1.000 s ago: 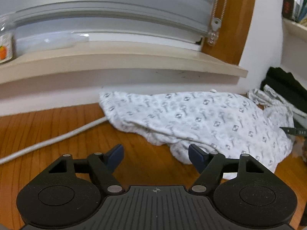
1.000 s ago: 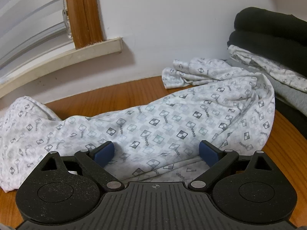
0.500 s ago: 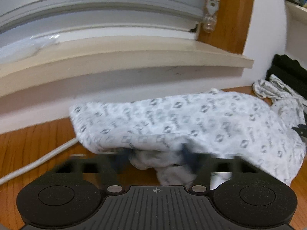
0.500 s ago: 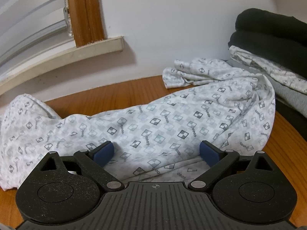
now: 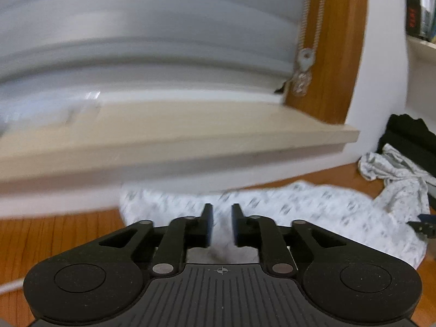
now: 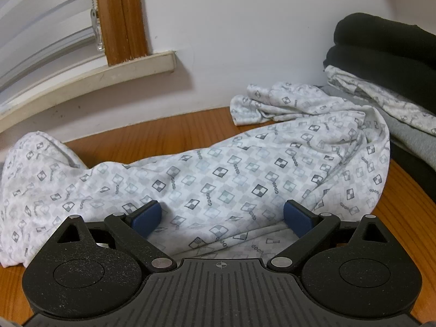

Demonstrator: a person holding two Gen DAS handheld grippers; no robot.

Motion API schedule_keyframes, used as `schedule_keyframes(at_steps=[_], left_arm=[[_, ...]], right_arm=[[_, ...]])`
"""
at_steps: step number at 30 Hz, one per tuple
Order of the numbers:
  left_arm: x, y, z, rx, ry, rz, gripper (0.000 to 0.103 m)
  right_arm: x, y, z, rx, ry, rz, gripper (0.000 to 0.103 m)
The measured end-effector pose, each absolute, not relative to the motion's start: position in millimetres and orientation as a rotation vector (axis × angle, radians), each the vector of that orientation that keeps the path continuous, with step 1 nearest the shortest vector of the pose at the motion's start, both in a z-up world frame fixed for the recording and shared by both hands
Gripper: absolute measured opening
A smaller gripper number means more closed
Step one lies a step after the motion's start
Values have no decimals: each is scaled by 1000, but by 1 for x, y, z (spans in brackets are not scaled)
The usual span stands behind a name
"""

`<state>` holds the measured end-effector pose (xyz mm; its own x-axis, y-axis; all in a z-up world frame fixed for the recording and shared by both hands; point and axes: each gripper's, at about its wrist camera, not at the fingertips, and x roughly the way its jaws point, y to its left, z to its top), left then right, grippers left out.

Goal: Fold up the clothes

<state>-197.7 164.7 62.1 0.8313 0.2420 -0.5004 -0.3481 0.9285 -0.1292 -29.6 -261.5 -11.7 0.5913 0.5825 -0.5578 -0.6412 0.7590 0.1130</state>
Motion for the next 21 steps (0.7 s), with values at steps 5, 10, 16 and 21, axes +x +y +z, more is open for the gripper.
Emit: schedule_keyframes(at_steps=[5, 10, 16, 21], left_arm=[[-218, 191, 44, -256, 490, 355, 60], [-229, 216, 35, -257, 465, 356, 63], [-242, 243, 27, -389, 417, 317, 72], [-255, 237, 39, -358, 367, 280, 76]], right_arm=[[-30, -261, -12, -108, 609, 712, 96], [-30, -261, -11, -117, 607, 709, 96], [-30, -260, -11, -132, 607, 705, 96], [-31, -257, -11, -152, 606, 696, 96]])
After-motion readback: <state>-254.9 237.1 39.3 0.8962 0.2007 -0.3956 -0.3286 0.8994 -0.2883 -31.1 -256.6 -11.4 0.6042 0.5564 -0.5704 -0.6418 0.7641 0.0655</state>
